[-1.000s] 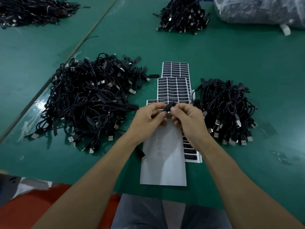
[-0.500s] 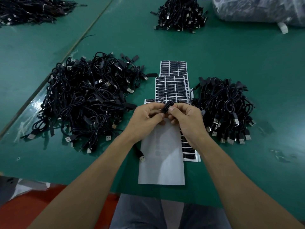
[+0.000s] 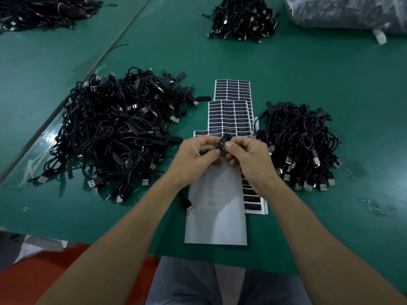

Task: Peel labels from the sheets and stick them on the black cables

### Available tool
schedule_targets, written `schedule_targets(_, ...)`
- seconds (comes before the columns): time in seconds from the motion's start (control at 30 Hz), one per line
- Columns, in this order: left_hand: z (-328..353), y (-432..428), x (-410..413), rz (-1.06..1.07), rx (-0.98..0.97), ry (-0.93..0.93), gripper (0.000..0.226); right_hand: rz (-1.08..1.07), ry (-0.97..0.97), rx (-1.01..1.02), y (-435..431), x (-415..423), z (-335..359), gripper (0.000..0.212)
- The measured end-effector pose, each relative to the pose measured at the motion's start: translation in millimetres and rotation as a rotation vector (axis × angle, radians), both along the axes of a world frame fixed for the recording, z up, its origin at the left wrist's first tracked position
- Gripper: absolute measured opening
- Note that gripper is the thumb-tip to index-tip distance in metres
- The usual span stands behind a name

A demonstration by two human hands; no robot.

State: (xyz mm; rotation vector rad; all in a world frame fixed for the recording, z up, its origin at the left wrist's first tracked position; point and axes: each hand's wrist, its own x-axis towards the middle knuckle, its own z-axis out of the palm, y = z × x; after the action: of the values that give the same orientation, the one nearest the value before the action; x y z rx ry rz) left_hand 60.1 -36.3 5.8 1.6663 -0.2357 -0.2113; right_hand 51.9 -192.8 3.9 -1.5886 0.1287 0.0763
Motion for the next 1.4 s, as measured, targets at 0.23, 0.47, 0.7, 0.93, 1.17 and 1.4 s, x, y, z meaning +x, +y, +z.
schedule_targets(0.23,0.1,-0.3,0.6,0.015,0.001,0.018,0.033,0.044,0.008,0.068,-3.2,0.7,-0.9,0.022)
schedule_targets(0.47,-0.8,-0.8,1.1,0.017,0.006,0.011,0.032,0.004,-0.004,0.002,-0.9,1.9,-1.9,0.021)
schedule_targets(0.7,-1.4,-1.0,2.2,0.020,0.012,0.016,0.031,0.010,-0.027,-0.025,-1.1,1.3,-1.4,0.022)
schedule_targets(0.93,-3.0,-0.5,3.1,0.025,0.014,0.014,0.027,0.030,-0.027,-0.027,-2.1,1.5,-1.9,0.021)
schedule_targets(1.17,-2.9,0.1,2.8,0.013,0.012,0.010,0.032,0.009,-0.053,-0.054,-1.1,0.5,-1.6,0.021)
schedule_targets(1.4,-3.0,-0.1,1.6,0.018,0.029,0.007,0.033,0.009,-0.065,-0.080,-0.6,-0.6,0.0,0.022)
